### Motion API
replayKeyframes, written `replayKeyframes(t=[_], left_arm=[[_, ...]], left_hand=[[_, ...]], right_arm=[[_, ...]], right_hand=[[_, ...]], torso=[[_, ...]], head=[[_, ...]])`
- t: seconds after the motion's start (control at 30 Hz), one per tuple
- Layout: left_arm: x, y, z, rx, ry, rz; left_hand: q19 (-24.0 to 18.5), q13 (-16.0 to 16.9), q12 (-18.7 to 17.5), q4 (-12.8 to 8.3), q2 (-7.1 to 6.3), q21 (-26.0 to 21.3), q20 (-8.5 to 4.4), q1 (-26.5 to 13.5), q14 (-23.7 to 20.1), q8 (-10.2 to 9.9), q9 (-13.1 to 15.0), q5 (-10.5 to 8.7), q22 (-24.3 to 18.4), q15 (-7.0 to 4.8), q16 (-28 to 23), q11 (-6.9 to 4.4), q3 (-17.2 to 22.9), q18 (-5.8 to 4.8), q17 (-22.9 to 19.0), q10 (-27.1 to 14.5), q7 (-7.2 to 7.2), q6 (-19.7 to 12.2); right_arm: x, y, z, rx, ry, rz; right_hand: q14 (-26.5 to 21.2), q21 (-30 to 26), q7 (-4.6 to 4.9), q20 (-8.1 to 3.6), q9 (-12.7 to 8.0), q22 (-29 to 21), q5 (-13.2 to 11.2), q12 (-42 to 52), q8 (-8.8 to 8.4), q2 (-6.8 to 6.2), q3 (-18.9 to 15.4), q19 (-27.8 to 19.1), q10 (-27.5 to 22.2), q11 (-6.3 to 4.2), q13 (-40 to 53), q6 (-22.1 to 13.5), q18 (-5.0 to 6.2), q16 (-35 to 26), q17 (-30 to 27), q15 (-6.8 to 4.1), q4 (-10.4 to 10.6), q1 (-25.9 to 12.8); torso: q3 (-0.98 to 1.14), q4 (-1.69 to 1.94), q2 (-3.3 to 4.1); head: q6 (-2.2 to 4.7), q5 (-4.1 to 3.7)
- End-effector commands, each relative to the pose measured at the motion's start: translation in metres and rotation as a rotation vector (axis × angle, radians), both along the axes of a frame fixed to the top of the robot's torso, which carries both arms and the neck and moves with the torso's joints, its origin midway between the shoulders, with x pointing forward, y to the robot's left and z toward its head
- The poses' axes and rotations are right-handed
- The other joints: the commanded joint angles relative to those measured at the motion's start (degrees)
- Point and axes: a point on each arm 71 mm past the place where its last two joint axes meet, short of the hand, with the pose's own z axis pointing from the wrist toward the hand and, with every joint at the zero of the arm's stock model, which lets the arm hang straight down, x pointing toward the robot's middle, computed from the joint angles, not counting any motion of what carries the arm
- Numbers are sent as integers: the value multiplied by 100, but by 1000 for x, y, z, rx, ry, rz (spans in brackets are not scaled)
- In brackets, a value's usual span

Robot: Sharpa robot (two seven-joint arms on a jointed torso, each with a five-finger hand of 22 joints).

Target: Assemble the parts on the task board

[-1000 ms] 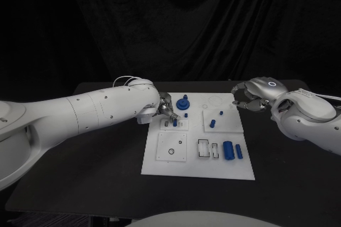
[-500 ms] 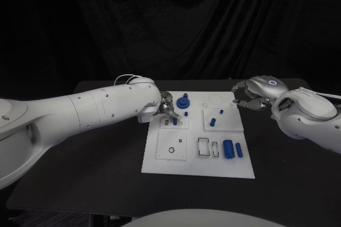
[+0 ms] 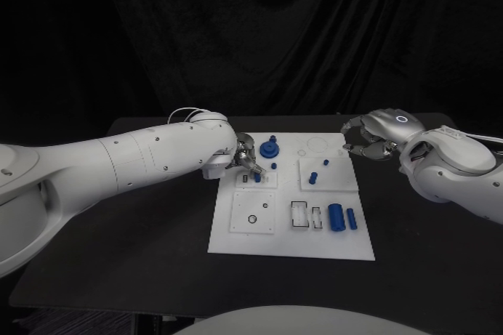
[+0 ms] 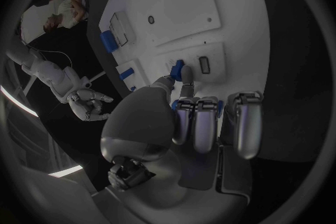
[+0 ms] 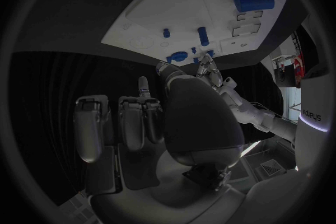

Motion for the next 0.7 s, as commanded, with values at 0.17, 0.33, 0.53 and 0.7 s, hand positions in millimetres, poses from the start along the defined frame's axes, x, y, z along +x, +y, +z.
replayKeyframes(t=[0.17,0.33,0.53,0.7], left_arm=[[-3,-2,-3,-11,10,-23],[-4,-3,-2,-34,-5,-28],[-5,-3,0,-63,-25,-34],[-6,-2,2,-87,-54,-23]], left_hand=[[280,1496,19,-10,-28,-38,-41,48,595,-21,-5,91,1154,-53,15,-51,93,-38,1509,596,-14,-18],[284,1496,19,-87,-131,-38,-51,104,595,-8,14,307,1162,-62,15,-63,371,-39,1509,596,-25,-1],[283,1496,19,-123,-185,-45,-54,114,595,2,27,324,1162,-66,15,-67,505,-38,1509,596,-29,5],[274,1496,19,-157,-246,-65,-57,108,595,9,42,326,1155,-68,15,-69,640,-34,1509,596,-29,3]], right_arm=[[0,-1,0,0,-3,-19],[1,-2,0,-1,-2,-22],[1,-2,0,-2,0,-23],[0,-2,0,-3,1,-25]], right_hand=[[594,-35,13,-26,-7,1486,-2,-17,-23,43,40,567,577,-42,1471,40,-28,17,1509,-54,-19,21],[594,-33,13,-26,-8,1487,-2,-19,-24,44,44,568,575,-42,1470,43,-29,17,1509,-54,-25,26],[594,-39,13,-27,-11,1485,-1,-19,-26,46,51,565,575,-42,1469,47,-27,17,1509,-55,-33,33],[594,-39,13,-27,-11,1485,-1,-19,-26,46,51,565,575,-42,1469,47,-27,17,1509,-55,-33,33]], torso=[[-3,-1,2],[-1,1,3],[-1,12,0],[-5,17,-1]], head=[[-36,0],[-45,5],[-57,0],[-69,0]])
